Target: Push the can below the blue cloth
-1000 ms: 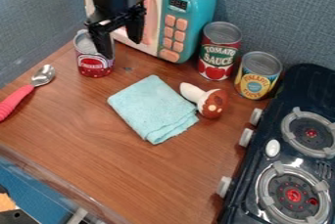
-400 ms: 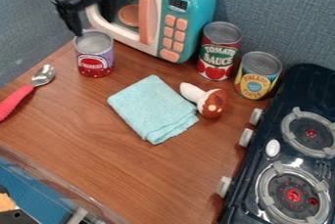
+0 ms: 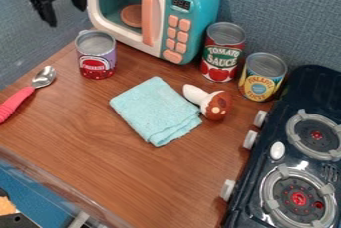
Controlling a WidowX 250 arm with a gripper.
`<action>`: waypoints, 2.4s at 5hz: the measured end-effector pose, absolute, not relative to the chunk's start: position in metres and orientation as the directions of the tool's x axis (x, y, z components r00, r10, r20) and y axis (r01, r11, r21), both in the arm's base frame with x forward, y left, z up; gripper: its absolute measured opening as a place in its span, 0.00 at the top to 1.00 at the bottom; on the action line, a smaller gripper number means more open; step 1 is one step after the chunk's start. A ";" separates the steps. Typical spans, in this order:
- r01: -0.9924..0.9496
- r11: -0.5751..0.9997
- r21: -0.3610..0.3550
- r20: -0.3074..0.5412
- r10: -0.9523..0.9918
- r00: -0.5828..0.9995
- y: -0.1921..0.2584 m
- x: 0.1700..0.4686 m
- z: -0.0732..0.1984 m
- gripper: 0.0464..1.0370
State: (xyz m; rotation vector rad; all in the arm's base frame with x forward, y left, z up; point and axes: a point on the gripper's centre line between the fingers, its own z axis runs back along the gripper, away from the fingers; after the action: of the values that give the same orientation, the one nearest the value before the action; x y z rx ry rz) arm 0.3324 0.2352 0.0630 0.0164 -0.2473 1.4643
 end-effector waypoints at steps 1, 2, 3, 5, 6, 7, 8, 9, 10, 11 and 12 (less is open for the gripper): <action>-0.985 0.112 -0.131 0.147 0.985 0.092 0.252 0.342 0.044 0.04; -0.986 0.118 -0.121 0.130 0.986 0.102 0.260 0.351 0.024 0.04; -0.981 0.125 -0.146 0.117 0.987 0.109 0.259 0.358 0.018 0.04; -0.966 0.193 -0.174 0.104 0.979 0.177 0.241 0.372 0.016 0.04; -0.958 0.230 -0.169 0.101 0.971 0.215 0.236 0.374 0.013 0.04; -0.946 0.292 -0.138 0.097 0.955 0.281 0.220 0.368 -0.003 0.04; -0.938 0.319 -0.134 0.083 0.947 0.310 0.210 0.363 -0.001 0.04; -0.935 0.330 -0.129 0.088 0.943 0.321 0.205 0.354 0.001 0.04; -0.928 0.349 -0.133 0.097 0.936 0.338 0.200 0.349 0.003 0.04; -0.919 0.362 -0.157 0.107 0.931 0.349 0.189 0.338 0.009 0.04; -0.906 0.397 -0.147 0.127 0.916 0.381 0.177 0.321 0.011 0.04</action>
State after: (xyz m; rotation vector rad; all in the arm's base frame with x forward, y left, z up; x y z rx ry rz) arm 0.3209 0.1769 0.0107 -0.0558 -0.1993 1.1630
